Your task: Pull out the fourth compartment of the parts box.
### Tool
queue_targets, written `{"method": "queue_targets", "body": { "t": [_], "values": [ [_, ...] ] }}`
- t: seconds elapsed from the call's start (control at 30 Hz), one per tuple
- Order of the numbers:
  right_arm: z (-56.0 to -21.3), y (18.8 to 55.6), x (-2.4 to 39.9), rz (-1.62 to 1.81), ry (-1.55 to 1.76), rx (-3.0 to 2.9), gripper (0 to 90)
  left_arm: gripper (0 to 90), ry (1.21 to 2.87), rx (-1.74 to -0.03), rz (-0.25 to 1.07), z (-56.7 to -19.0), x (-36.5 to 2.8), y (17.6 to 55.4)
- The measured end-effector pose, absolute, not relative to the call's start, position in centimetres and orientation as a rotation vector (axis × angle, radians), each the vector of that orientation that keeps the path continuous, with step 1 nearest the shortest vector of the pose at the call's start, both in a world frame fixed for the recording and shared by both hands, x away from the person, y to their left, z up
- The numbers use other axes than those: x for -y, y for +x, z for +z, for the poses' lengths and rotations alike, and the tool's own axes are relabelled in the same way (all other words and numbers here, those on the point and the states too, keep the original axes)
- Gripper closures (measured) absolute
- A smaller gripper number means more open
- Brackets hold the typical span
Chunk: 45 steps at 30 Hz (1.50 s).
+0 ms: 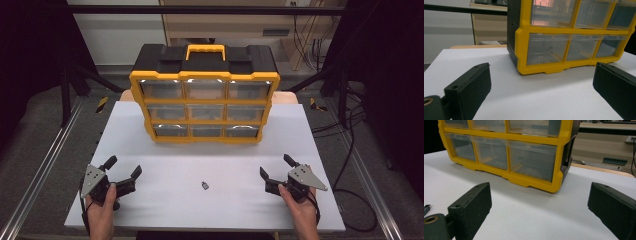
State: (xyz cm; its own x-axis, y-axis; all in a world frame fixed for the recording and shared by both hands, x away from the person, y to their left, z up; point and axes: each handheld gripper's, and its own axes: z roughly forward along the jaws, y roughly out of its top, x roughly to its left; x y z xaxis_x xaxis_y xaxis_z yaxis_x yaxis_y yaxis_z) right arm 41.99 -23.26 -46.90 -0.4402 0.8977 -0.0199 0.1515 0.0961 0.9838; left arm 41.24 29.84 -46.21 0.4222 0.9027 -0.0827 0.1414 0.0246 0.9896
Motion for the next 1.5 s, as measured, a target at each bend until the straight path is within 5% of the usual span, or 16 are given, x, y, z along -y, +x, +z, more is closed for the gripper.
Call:
{"method": "queue_targets", "body": {
  "t": [0.53,1.07,1.5],
  "values": [
    [-46.6,41.7,23.2,1.422,1.061,-1.702,3.8,1.0,1.399,-0.951,0.727,-45.8,-29.9,40.7],
    [-46.6,41.4,22.6,1.424,1.051,-1.696,2.8,0.8,1.475,-0.907,0.845,-45.4,-28.4,40.5],
    [-46.6,41.4,21.9,1.398,1.024,-1.738,2.9,1.3,1.753,-0.738,1.051,-42.5,-25.0,41.5]
  ]
}}
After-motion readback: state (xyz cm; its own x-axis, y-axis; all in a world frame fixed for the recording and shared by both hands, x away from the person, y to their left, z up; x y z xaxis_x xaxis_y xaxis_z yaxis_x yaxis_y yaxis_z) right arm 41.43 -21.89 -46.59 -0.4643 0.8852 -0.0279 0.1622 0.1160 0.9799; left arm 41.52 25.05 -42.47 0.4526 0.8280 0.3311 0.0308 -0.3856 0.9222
